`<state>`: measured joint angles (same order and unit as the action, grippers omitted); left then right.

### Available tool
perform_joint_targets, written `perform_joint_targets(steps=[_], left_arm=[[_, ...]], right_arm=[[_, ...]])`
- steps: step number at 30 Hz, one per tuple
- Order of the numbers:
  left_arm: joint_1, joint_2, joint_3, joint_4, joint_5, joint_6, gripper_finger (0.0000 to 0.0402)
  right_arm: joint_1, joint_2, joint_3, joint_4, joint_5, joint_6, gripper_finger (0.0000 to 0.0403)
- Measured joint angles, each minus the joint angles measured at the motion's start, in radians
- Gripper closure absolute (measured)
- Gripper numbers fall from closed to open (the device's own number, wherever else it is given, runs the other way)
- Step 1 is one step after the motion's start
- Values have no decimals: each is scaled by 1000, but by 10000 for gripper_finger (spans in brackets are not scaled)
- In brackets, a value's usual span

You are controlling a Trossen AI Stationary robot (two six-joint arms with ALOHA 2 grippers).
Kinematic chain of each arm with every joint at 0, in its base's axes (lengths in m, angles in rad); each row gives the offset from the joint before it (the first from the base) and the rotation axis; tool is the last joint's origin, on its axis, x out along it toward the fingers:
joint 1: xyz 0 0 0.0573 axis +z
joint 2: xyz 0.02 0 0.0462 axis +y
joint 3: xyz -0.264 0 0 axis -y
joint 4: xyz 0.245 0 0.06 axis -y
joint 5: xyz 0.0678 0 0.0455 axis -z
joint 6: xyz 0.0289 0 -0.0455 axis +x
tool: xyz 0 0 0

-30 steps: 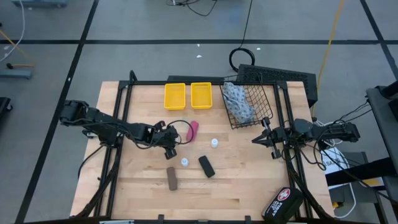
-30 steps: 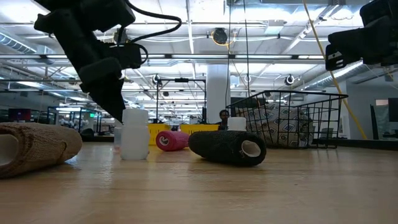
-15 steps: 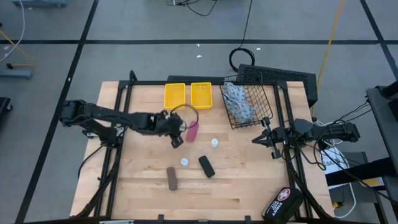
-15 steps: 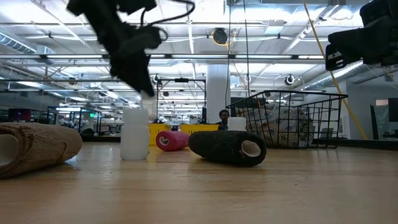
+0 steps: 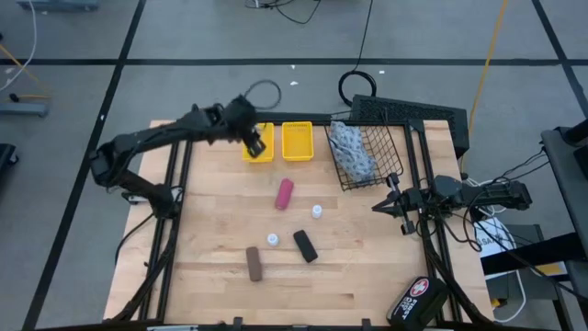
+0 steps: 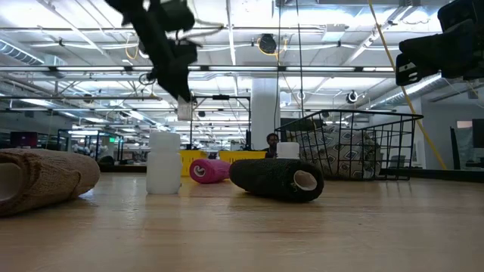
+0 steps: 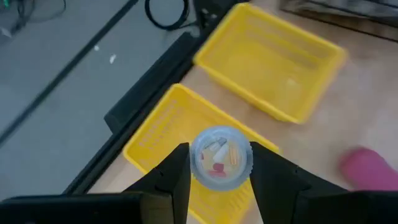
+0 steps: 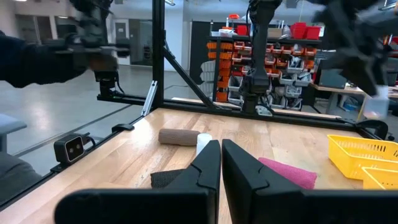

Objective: Pick & Place Medicine items
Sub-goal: Put the top left pill bottle into the left yellow basket

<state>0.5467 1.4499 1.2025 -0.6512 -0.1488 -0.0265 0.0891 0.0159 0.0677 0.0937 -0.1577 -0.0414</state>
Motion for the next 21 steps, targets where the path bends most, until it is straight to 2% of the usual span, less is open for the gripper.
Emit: perform_joint_targets(steps=[3, 7, 16, 21], left_arm=[[84, 30, -22, 35, 51, -2, 263], [142, 79, -26, 83, 62, -5, 263], [153, 209, -27, 90, 71, 20, 257], [181, 233, -53, 191, 120, 18, 264]], right_arm=[[0, 0, 0, 0, 0, 0, 394], [0, 0, 0, 0, 0, 0, 394], [0, 0, 0, 0, 0, 0, 394], [0, 0, 0, 0, 0, 0, 394]])
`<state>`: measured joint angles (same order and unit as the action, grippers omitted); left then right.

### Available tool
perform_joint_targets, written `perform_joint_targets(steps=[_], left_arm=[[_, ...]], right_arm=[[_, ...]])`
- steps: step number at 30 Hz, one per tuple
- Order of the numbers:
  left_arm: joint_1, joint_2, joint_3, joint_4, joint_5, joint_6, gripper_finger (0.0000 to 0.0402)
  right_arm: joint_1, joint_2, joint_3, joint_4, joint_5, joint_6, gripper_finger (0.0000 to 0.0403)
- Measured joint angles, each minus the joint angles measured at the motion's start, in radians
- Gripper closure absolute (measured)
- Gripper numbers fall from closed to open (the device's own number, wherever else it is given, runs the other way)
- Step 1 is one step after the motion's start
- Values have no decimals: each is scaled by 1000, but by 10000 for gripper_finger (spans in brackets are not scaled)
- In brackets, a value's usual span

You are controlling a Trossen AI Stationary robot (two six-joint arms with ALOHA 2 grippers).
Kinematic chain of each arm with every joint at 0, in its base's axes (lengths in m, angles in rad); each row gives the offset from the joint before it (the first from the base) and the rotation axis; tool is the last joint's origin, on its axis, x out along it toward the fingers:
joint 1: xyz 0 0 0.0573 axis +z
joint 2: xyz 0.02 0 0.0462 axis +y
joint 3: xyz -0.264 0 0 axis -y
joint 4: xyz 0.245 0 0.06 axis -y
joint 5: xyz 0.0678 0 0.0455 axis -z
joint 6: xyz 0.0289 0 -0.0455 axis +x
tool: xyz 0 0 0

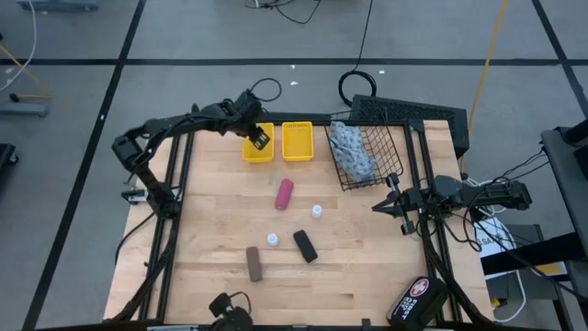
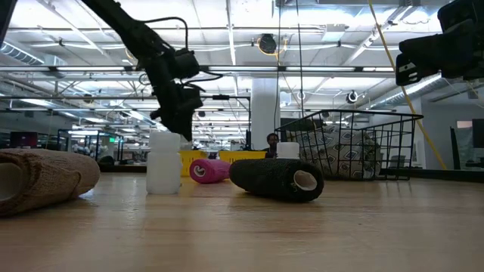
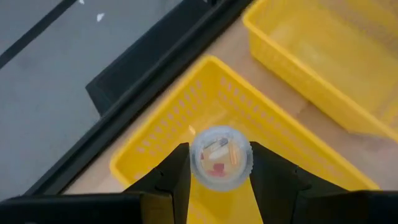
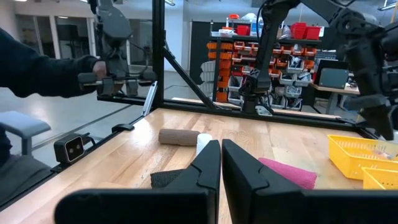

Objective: Pick & Place Medicine items
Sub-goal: Put the top left pill bottle into the left yellow basket

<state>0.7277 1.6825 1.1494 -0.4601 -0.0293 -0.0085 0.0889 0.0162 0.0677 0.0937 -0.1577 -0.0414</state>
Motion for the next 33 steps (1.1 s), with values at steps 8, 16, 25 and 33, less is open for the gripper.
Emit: perform_joint_targets(steps=[8, 16, 25, 33], left_arm=[[63, -40, -123, 85, 2, -5, 264], [94, -55, -184, 180, 3, -4, 264], [94, -55, -199, 226, 33, 56, 260], [109, -55, -199, 227, 32, 138, 261]], right_arm=[[0, 0, 0, 0, 0, 0, 394], [0, 0, 0, 0, 0, 0, 394], [0, 0, 0, 0, 0, 0, 394], [0, 0, 0, 0, 0, 0, 394]])
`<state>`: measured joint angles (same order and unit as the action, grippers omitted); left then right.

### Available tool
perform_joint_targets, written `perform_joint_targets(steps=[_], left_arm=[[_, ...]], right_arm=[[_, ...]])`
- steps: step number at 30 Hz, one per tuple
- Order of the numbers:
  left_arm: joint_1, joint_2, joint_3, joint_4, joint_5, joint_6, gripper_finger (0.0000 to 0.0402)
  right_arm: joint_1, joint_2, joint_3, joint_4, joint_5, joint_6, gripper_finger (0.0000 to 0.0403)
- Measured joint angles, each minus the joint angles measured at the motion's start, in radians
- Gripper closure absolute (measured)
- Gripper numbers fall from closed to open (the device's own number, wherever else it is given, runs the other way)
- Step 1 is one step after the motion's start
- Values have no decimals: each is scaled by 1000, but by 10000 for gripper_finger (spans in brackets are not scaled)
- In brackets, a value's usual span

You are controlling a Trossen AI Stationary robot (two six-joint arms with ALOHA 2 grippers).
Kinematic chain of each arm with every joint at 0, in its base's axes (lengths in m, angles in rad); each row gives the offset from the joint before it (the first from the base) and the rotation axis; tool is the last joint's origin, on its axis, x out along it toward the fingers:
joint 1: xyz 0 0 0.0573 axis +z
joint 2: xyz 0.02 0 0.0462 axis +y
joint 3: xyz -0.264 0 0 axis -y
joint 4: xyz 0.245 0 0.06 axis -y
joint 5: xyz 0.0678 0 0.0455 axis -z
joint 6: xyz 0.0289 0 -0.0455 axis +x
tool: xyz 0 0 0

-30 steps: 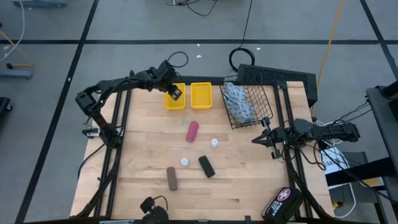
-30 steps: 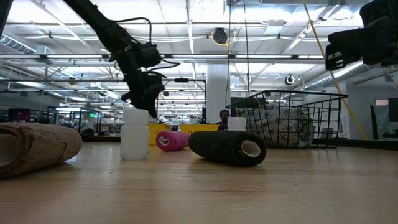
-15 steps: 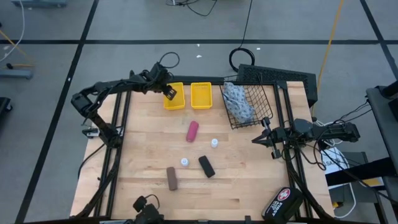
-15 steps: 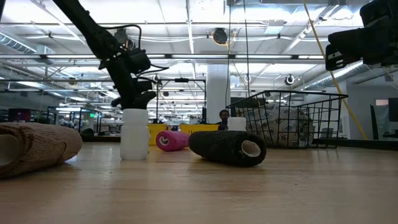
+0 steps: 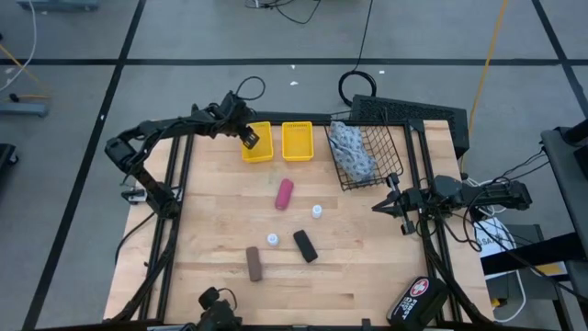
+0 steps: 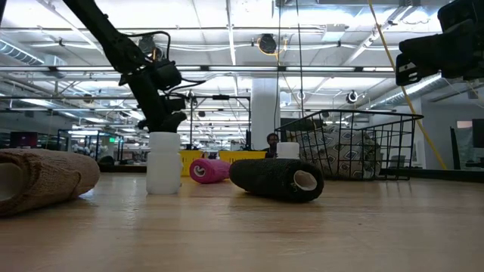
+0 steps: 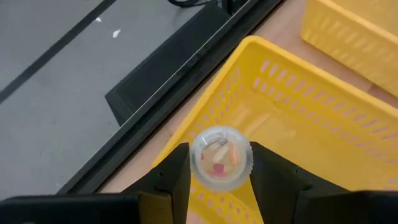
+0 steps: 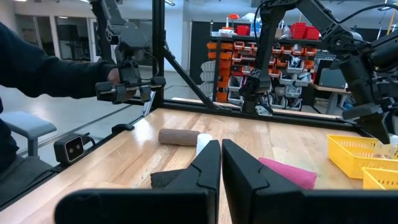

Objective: Pick & Place Medicine items
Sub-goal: Put the top left pill bottle into the left yellow basket

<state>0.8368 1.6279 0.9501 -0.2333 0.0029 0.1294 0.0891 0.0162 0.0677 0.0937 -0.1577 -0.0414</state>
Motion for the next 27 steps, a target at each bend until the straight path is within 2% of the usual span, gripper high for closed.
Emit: perform_joint_targets(steps=[18, 27], left_arm=[[24, 0, 0, -1, 70, 143, 262], [34, 1, 1, -56, 94, 54, 262]], right_arm=[[0, 0, 0, 0, 0, 0, 394], [0, 0, 0, 0, 0, 0, 394]])
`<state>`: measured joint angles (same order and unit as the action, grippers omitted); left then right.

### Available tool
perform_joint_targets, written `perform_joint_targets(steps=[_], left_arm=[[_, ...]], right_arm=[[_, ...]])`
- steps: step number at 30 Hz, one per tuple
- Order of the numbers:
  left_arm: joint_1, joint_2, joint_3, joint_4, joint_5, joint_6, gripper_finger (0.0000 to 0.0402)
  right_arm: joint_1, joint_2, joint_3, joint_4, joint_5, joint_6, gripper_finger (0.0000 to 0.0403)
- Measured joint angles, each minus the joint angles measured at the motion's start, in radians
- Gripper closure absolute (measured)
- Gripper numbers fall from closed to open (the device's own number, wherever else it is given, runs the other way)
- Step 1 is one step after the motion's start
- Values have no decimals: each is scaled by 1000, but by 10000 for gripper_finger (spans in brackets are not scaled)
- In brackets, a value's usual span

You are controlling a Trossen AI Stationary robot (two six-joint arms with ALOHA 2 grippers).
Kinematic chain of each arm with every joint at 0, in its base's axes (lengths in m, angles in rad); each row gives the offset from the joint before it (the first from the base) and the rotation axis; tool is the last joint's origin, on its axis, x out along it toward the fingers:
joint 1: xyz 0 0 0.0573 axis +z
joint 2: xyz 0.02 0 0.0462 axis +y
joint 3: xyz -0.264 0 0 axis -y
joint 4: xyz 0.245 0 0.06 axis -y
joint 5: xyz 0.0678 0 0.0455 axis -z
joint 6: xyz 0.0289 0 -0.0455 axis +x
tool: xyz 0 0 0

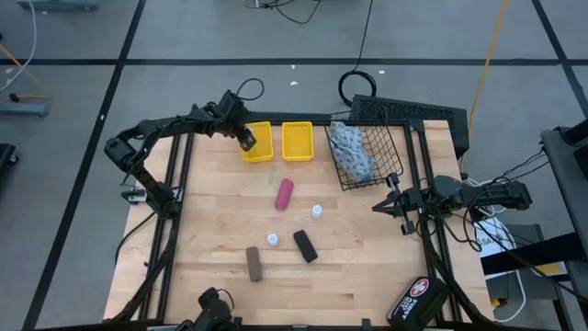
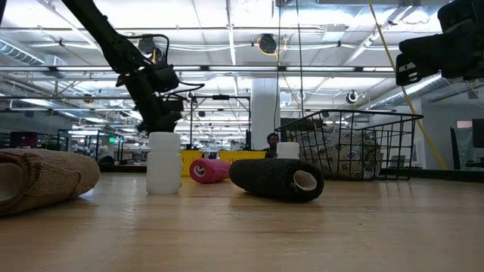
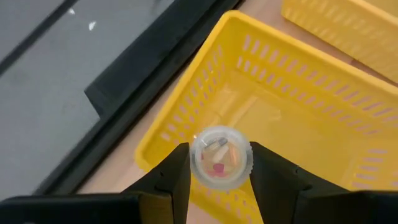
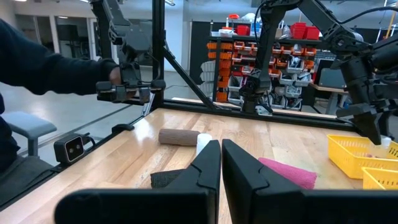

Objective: Pick & Place Medicine items
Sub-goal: Put the top left pill bottle into the left yellow basket

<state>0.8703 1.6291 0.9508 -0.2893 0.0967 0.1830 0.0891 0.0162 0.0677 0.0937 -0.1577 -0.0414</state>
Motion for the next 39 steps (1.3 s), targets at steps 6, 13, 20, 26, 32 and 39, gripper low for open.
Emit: perform_joint_targets(steps=[6, 13, 20, 26, 32, 39], left_arm=[[-2, 0, 0, 1, 0, -58, 262], [-22, 42, 3, 21, 8, -56, 262], [-36, 63, 3, 65, 5, -54, 242], [-41, 66, 0, 52, -43, -24, 220], [-47, 60, 0, 50, -105, -35, 200], [-58, 59, 3, 52, -106, -45, 169]], right_arm=[[0, 0, 0, 0, 0, 0, 394], [0, 0, 0, 0, 0, 0, 394], [0, 0, 0, 0, 0, 0, 394], [0, 0, 0, 0, 0, 0, 394], [0, 0, 0, 0, 0, 0, 394], [0, 0, 0, 0, 0, 0, 394]])
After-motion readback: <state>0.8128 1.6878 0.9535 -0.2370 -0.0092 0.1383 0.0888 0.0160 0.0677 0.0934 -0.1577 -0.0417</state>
